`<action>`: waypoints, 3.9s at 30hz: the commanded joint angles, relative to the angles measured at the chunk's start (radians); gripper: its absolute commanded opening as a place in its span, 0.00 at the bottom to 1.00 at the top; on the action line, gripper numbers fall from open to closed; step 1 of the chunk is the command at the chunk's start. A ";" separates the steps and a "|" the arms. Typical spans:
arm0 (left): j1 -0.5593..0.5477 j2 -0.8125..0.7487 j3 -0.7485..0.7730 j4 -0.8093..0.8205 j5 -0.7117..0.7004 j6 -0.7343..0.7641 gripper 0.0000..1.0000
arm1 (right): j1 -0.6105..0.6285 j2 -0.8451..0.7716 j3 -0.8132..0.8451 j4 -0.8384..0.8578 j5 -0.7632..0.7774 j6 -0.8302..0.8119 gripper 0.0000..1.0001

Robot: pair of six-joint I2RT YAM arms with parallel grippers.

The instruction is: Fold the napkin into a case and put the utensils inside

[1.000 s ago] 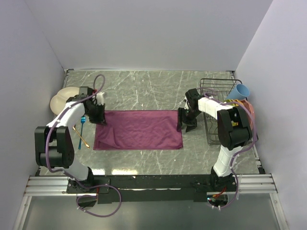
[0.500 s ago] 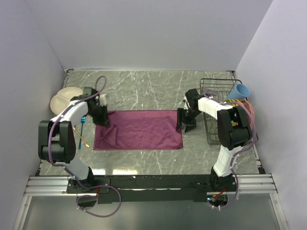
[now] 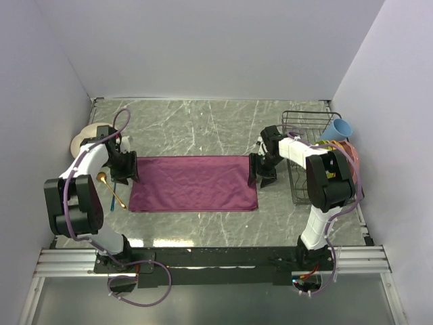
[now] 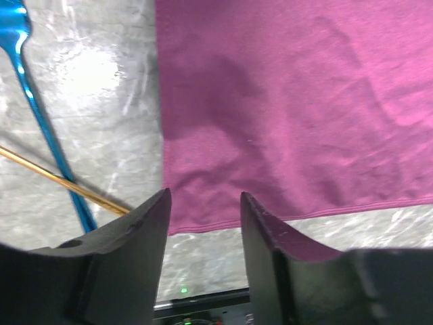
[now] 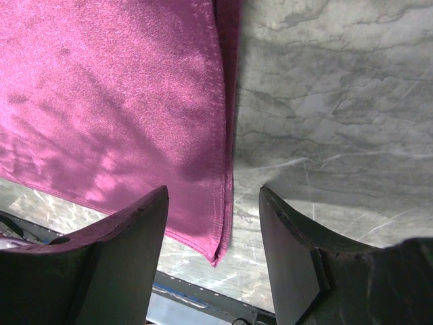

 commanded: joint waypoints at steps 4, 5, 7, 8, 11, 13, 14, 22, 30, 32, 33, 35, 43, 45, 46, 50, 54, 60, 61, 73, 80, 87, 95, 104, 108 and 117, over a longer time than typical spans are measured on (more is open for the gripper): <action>0.023 0.064 0.019 0.012 0.006 0.067 0.56 | 0.015 -0.037 0.024 -0.013 0.015 -0.010 0.64; 0.023 0.072 0.025 0.040 0.024 0.066 0.56 | 0.015 -0.035 0.023 -0.011 0.016 -0.010 0.64; 0.020 0.095 0.031 0.065 0.040 0.055 0.56 | 0.018 -0.032 0.018 -0.008 0.016 -0.007 0.64; 0.016 0.098 0.030 0.088 0.040 0.052 0.57 | 0.015 -0.031 0.018 -0.008 0.020 -0.005 0.64; -0.007 0.107 0.005 0.123 0.017 0.044 0.57 | 0.018 -0.022 0.014 -0.005 0.029 -0.001 0.63; -0.018 0.123 -0.007 0.151 -0.003 0.005 0.58 | 0.018 -0.015 0.012 -0.003 0.032 0.002 0.63; -0.020 0.127 -0.018 0.160 -0.009 0.000 0.58 | 0.018 -0.009 0.015 -0.003 0.035 0.005 0.63; -0.075 0.175 -0.029 0.187 -0.092 -0.037 0.58 | 0.018 0.012 0.028 -0.006 0.030 0.013 0.63; -0.064 0.143 0.005 0.158 -0.088 -0.022 0.61 | 0.018 0.009 0.034 -0.011 0.026 0.010 0.63; -0.061 0.112 0.024 0.152 -0.088 -0.008 0.62 | 0.018 0.005 0.029 -0.011 0.026 0.010 0.63; -0.063 0.103 0.027 0.149 -0.089 -0.003 0.62 | 0.018 0.003 0.026 -0.011 0.027 0.010 0.63; -0.063 0.092 0.030 0.137 -0.094 0.006 0.62 | 0.018 0.000 0.023 -0.011 0.029 0.009 0.63; -0.050 0.152 -0.036 0.160 -0.068 0.000 0.63 | 0.018 0.001 0.021 -0.012 0.030 0.007 0.63; -0.049 0.187 -0.029 0.158 -0.068 -0.008 0.63 | 0.018 0.001 0.024 -0.012 0.030 0.005 0.63; -0.047 0.201 -0.023 0.157 -0.063 -0.014 0.62 | 0.018 0.001 0.024 -0.012 0.032 0.002 0.63; -0.058 0.227 -0.013 0.164 -0.032 -0.026 0.59 | 0.018 0.008 0.026 -0.017 0.029 0.001 0.63; -0.075 0.227 -0.018 0.175 -0.022 -0.030 0.49 | 0.017 0.012 0.031 -0.014 0.021 0.005 0.63; -0.116 0.245 -0.018 0.183 -0.025 -0.042 0.43 | 0.018 0.023 0.035 -0.013 0.013 0.004 0.62; -0.121 0.247 -0.018 0.184 -0.026 -0.046 0.42 | 0.018 0.023 0.035 -0.012 0.013 0.004 0.61; -0.129 0.183 0.004 0.148 0.052 -0.059 0.01 | 0.017 0.023 0.035 -0.014 0.013 -0.002 0.61; -0.216 0.071 0.062 0.103 0.182 -0.091 0.01 | 0.015 0.011 0.037 -0.019 0.009 -0.010 0.60; -0.351 0.109 0.155 0.125 0.288 -0.200 0.01 | 0.006 -0.005 0.078 -0.055 0.013 -0.042 0.60; -0.527 0.290 0.249 0.256 0.425 -0.378 0.01 | -0.017 -0.060 0.124 -0.124 -0.025 -0.077 0.61; -0.701 0.480 0.411 0.482 0.492 -0.577 0.01 | -0.045 -0.152 0.089 -0.154 -0.042 -0.094 0.58; -0.738 0.540 0.473 0.559 0.514 -0.666 0.01 | -0.065 -0.175 0.074 -0.161 -0.048 -0.102 0.56; -0.801 0.669 0.583 0.629 0.535 -0.767 0.01 | -0.109 -0.158 0.083 -0.181 -0.017 -0.125 0.53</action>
